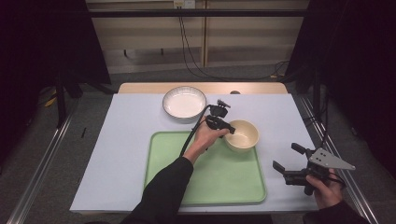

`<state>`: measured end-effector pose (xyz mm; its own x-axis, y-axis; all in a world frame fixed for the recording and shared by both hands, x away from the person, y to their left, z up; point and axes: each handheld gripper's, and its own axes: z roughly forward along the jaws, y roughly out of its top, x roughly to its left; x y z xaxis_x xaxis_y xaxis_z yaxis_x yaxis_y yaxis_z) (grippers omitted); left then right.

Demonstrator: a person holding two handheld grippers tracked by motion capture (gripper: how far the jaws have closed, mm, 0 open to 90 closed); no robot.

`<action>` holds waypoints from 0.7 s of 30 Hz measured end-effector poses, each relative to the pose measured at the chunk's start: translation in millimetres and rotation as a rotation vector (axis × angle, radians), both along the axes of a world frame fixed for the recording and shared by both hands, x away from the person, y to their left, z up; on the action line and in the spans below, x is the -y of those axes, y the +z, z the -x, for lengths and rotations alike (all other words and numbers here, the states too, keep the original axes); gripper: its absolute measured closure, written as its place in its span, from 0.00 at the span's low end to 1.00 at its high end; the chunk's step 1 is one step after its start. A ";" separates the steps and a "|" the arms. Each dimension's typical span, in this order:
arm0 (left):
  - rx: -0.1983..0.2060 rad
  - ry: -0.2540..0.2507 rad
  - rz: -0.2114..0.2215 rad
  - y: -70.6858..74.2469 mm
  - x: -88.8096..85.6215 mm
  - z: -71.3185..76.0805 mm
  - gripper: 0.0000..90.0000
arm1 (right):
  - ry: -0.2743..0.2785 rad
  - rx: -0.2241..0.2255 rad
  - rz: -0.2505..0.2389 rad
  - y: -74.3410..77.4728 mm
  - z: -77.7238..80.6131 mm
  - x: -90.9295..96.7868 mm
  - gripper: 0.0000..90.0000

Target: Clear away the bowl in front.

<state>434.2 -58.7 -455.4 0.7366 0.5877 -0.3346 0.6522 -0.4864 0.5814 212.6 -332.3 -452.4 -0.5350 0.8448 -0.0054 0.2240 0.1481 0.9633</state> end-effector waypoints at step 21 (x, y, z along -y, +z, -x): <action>0.161 0.020 0.071 13.6 -8.7 9.9 0.04 | 0.000 0.006 -0.005 0.1 -0.2 -0.1 0.02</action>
